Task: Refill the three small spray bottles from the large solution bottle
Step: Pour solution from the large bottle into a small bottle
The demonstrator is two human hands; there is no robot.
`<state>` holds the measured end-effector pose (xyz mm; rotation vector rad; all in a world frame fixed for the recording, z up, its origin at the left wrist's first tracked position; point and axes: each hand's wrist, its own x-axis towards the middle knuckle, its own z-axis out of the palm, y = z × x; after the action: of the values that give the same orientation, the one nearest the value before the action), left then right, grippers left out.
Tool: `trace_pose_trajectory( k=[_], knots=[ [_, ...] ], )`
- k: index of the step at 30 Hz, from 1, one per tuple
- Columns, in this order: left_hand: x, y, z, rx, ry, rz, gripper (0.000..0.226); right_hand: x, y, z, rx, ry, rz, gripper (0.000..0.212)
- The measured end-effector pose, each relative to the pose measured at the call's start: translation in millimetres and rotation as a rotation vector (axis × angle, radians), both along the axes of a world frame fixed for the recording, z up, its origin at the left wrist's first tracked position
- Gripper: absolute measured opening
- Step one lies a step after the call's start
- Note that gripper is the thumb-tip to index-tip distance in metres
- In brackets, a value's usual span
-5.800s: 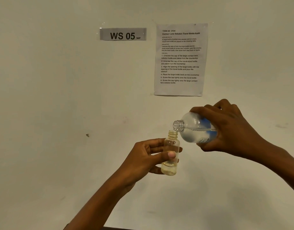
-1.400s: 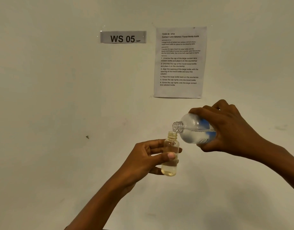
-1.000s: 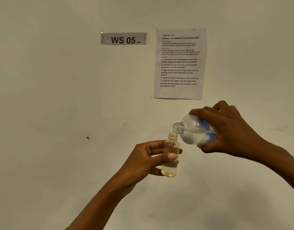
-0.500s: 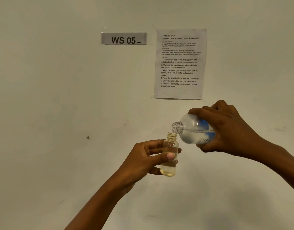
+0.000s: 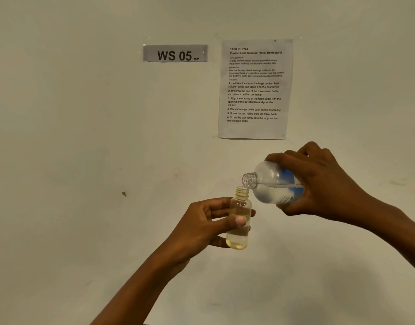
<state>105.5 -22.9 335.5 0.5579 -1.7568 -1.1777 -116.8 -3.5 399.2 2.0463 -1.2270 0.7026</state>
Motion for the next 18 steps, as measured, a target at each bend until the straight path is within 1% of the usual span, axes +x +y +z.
trace_pose_trajectory(
  k=[18],
  knots=[
    [-0.1,0.1,0.1,0.0,0.0,0.004,0.025,-0.4,-2.3,-0.6,0.021,-0.008,0.004,0.08]
  ],
)
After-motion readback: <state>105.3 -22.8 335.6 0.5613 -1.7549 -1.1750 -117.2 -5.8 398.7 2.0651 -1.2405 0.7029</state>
